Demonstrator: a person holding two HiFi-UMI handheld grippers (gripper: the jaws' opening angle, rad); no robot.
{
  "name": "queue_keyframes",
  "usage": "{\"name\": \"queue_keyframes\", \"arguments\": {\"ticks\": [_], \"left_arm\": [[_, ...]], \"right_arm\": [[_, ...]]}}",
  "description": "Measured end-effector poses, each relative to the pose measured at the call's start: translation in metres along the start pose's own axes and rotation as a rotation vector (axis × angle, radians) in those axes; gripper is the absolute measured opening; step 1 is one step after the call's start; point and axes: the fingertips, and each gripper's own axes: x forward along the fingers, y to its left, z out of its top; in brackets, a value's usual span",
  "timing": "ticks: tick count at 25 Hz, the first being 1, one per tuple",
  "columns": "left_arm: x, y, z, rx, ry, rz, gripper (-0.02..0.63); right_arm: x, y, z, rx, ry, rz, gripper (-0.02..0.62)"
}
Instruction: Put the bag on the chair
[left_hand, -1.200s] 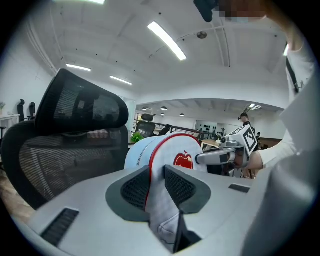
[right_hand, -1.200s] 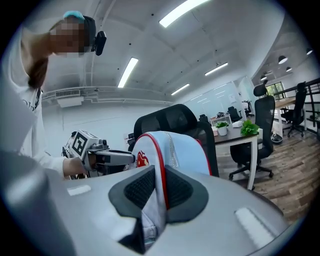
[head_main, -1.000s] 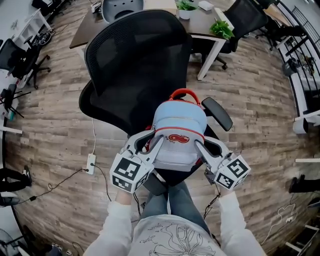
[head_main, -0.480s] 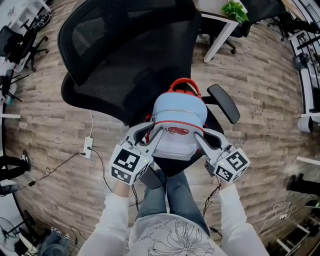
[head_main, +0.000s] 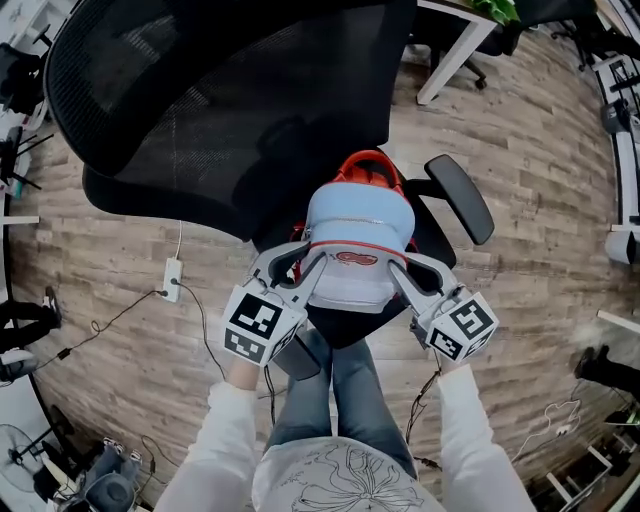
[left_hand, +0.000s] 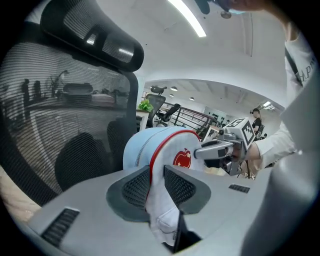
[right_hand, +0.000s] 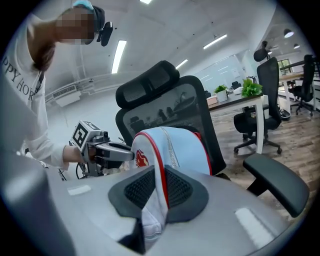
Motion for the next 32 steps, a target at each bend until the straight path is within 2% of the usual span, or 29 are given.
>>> {"name": "queue_keyframes", "arguments": {"ticks": [12,17,22,25,32], "left_arm": [[0.015,0.007,-0.04,0.024,0.099,0.032,0.094],[0.022,0.005,-0.064,0.027,0.157,0.034,0.093],[0.04,0.006,-0.096,-0.006,0.231,0.029,0.094],[0.042,0.004,-0.101,-0.036,0.219,0.016,0.094],[0.041,0.005,-0.102,-0.052,0.172,0.016,0.107]], "right_arm": [[0.017,-0.009,-0.045,-0.057,0.111,-0.013,0.063],[0.022,-0.015,-0.065,-0.132,0.195,-0.028,0.071],[0.03,-0.027,-0.095,-0.189,0.3,-0.039,0.075],[0.029,-0.031,-0.101,-0.176,0.294,-0.047,0.081],[0.029,-0.033,-0.105,-0.19,0.285,-0.071,0.101]]}}
